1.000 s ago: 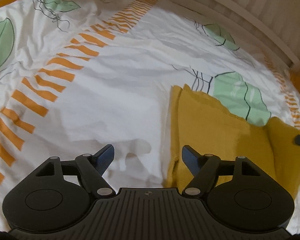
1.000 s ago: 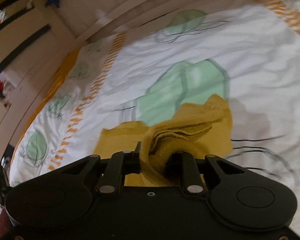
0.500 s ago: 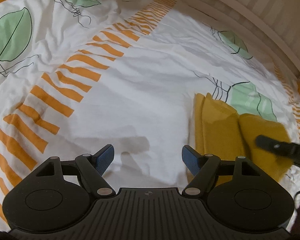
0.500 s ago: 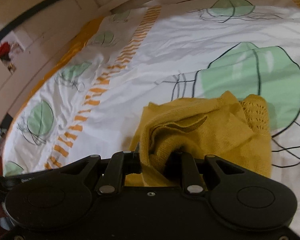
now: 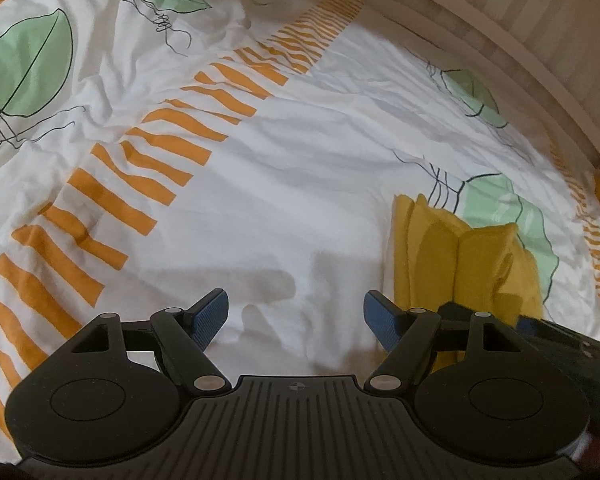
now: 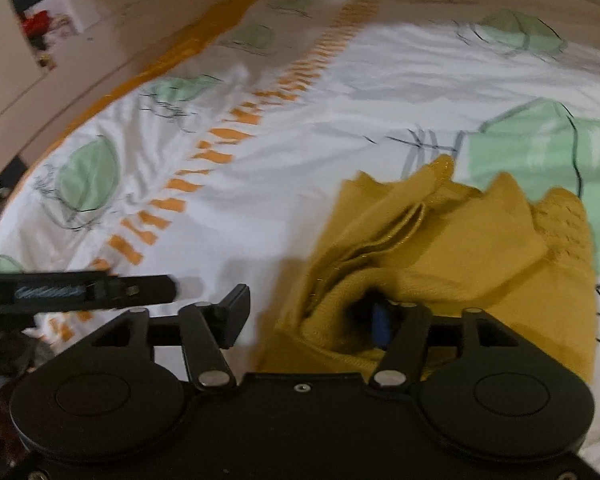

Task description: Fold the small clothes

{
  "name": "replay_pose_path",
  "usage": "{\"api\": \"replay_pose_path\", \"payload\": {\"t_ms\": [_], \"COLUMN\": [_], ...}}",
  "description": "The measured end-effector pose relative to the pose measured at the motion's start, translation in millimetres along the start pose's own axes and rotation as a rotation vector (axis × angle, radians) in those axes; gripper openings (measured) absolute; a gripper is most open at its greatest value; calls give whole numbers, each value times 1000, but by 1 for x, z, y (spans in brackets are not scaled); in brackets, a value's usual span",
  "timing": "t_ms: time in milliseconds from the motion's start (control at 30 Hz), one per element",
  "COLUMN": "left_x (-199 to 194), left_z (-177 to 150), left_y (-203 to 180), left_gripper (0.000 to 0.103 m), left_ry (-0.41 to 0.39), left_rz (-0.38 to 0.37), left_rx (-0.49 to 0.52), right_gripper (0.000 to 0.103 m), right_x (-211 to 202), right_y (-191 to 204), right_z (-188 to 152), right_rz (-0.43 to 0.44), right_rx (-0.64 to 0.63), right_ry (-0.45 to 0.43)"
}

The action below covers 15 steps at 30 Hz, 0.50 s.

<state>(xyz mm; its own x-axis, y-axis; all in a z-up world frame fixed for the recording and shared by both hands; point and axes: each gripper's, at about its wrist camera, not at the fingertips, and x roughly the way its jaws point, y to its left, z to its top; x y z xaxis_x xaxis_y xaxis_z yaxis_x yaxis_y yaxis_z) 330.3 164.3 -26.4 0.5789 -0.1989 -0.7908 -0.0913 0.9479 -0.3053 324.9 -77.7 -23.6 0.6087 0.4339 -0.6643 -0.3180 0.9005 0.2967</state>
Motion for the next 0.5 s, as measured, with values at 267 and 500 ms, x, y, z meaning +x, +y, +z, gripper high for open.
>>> {"api": "replay_pose_path", "payload": {"t_ms": [267, 500], "left_x": [-3, -2], "left_z": [4, 3], "left_y": [9, 5], "left_gripper": [74, 74], "left_ry": [-9, -7], "left_rz": [6, 1], "left_rx": [-29, -16], "right_gripper": [69, 73], "right_x": [-27, -65], "right_y": [13, -20], "right_z": [-9, -19], "right_rz": [138, 80], "right_rx": [-34, 65], "right_ry": [-81, -190]}}
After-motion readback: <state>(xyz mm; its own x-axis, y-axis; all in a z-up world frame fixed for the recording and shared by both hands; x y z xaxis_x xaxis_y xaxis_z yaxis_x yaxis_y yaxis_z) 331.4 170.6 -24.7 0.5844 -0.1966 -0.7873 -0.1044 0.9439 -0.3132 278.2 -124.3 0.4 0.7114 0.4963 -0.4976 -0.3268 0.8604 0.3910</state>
